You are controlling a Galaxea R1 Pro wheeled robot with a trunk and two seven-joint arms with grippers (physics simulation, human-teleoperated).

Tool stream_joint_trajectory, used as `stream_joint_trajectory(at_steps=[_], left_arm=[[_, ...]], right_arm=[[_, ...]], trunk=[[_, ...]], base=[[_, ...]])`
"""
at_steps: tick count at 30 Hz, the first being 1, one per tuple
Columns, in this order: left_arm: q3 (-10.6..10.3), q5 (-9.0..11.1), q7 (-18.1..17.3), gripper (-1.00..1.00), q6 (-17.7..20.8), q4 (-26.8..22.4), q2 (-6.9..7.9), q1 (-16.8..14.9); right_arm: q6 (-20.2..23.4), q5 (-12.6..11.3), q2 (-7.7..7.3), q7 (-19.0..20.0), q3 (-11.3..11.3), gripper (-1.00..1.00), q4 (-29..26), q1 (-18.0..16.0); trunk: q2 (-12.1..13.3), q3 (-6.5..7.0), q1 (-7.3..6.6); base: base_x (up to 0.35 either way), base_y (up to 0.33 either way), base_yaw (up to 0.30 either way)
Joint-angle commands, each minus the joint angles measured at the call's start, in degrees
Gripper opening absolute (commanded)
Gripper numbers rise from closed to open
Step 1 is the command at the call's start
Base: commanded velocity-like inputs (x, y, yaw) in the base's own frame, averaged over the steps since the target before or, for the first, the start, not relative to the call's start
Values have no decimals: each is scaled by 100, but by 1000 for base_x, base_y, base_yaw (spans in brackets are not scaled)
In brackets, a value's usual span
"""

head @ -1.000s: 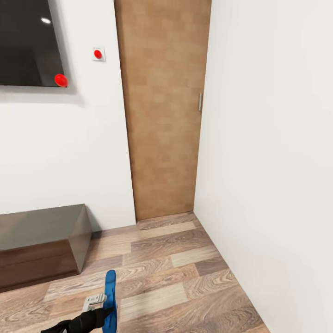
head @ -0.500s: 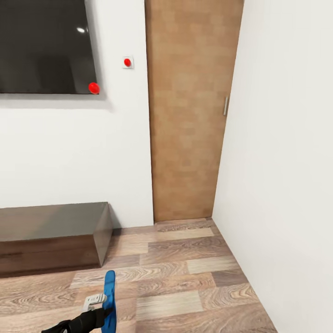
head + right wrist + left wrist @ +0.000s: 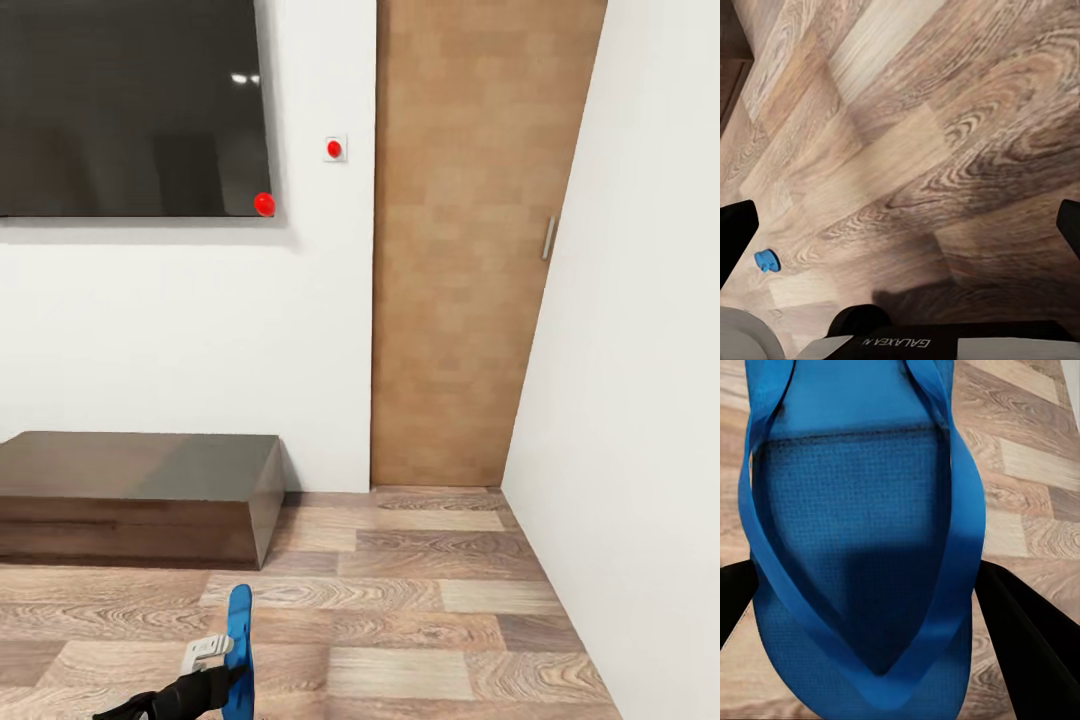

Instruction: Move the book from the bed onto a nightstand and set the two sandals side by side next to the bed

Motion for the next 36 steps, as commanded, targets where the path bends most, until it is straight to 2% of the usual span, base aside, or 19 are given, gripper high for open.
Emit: stream_joint_trajectory(at_steps=[1, 36], left_arm=[[47, -10, -37, -100, 54, -3, -5, -5], [48, -19, -39, -100, 46, -3, -5, -4]], right_arm=[[43, -22, 1, 6, -17, 100, -3, -1], [38, -22, 2, 2, -17, 100, -10, -1]], trunk=[[39, 12, -24], [1443, 641, -792]], base=[[0, 0, 294], [0, 0, 294]])
